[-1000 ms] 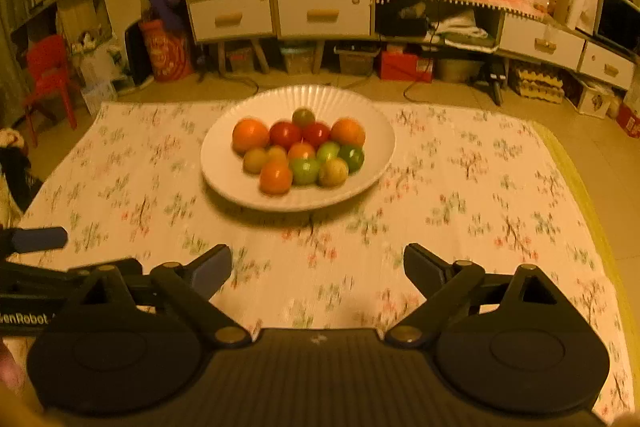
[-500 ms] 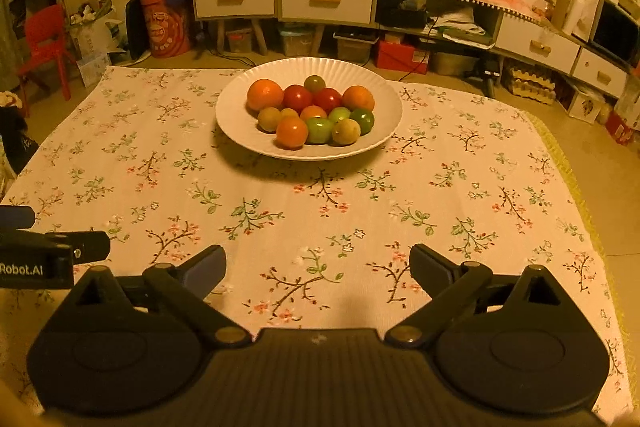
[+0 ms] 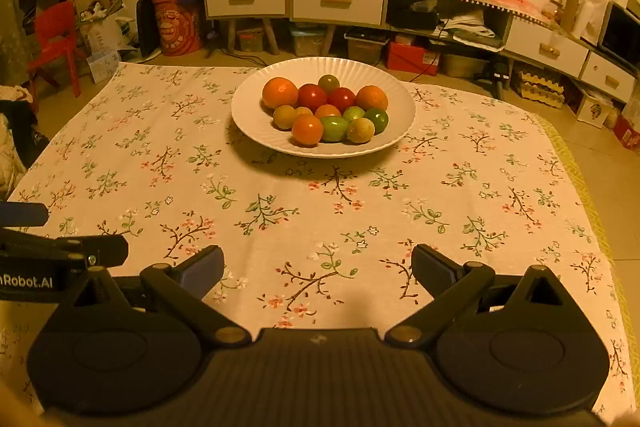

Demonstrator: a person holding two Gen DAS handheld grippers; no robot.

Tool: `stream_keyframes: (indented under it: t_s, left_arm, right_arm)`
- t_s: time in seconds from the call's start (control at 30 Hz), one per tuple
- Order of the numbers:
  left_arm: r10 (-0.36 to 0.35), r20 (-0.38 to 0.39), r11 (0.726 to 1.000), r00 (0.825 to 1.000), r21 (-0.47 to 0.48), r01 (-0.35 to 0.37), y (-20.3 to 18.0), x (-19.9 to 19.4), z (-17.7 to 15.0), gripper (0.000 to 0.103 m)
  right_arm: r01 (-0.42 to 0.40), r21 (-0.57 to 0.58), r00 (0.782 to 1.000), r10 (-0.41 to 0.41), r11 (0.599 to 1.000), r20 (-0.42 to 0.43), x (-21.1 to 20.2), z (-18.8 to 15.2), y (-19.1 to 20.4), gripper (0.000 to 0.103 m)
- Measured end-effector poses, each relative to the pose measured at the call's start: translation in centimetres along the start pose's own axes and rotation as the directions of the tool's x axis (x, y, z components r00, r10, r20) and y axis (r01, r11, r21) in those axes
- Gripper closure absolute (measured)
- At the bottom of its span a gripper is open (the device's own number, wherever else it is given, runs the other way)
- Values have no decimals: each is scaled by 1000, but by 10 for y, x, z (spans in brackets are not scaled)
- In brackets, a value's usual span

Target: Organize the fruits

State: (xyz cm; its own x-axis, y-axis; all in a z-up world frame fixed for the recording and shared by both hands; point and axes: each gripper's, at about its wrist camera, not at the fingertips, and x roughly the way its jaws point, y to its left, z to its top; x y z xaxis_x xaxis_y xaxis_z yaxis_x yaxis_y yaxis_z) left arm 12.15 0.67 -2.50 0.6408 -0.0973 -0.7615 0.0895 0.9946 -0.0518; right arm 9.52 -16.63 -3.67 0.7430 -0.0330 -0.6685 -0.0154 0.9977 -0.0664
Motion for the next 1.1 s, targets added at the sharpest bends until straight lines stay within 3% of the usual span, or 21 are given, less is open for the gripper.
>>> stream_keyframes:
  t_s: [1.1]
  left_arm:
    - [4,5,1000,1000,8,-4,-2,0,-3,2]
  right_arm:
    - [12,-6,1000,-12,1000,-9,0,-4,1,3]
